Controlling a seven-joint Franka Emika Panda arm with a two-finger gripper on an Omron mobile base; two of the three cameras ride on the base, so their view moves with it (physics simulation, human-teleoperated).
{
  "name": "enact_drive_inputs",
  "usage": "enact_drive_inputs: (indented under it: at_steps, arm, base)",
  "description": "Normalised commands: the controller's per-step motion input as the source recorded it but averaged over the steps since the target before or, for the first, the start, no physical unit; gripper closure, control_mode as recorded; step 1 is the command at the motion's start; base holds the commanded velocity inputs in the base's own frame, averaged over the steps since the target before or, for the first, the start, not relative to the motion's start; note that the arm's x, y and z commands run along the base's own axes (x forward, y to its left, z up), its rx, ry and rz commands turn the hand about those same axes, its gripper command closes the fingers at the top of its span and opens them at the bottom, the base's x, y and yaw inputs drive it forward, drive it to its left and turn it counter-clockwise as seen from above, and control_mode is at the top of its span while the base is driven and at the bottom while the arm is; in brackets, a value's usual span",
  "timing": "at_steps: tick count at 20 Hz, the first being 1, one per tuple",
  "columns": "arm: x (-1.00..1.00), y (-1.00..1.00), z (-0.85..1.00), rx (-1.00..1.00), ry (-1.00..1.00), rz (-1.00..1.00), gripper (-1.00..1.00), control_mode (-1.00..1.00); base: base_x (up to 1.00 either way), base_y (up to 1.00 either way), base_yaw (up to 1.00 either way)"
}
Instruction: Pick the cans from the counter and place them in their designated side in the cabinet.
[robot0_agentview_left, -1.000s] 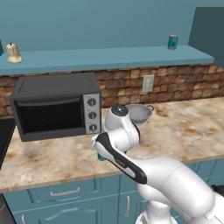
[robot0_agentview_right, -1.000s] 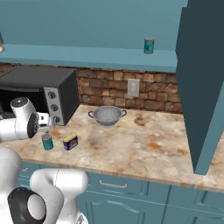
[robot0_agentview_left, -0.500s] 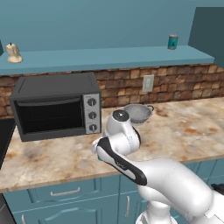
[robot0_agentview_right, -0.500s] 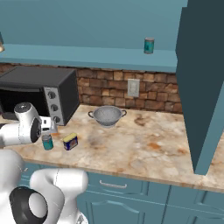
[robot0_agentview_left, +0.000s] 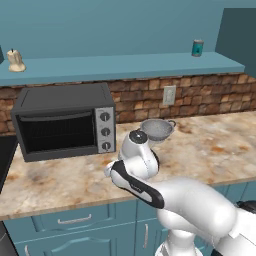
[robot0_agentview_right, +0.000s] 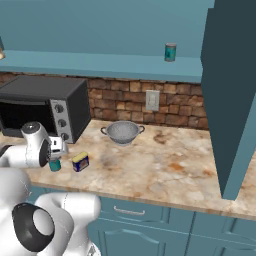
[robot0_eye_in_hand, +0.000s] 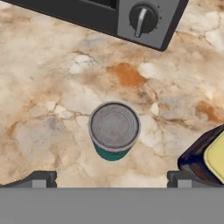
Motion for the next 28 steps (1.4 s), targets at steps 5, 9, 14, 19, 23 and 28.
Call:
enact_drive_inputs:
  at_steps: [5, 9, 14, 19, 23, 28]
  arm:
    - [0.18, 0.00, -0.15, 0.00, 0.00, 0.00, -1.00, -1.00]
    - [0.16, 0.00, -0.14, 0.00, 0.00, 0.00, -1.00, -1.00]
    - [0.14, 0.00, -0.15, 0.00, 0.00, 0.00, -1.00, -1.00]
    - [0.15, 0.03, -0.16, 0.00, 0.00, 0.00, -1.00, -1.00]
    - [0.14, 0.09, -0.16, 0.00, 0.00, 0.00, -1.00, -1.00]
    - [0.13, 0.10, -0.15, 0.00, 0.00, 0.00, -1.00, -1.00]
  base:
    - [0.00, 0.00, 0.00]
    - [0.00, 0.00, 0.00]
    - [0.00, 0.00, 0.00]
    - [0.00, 0.00, 0.00]
    - [0.00, 0.00, 0.00]
    - [0.00, 0.00, 0.00]
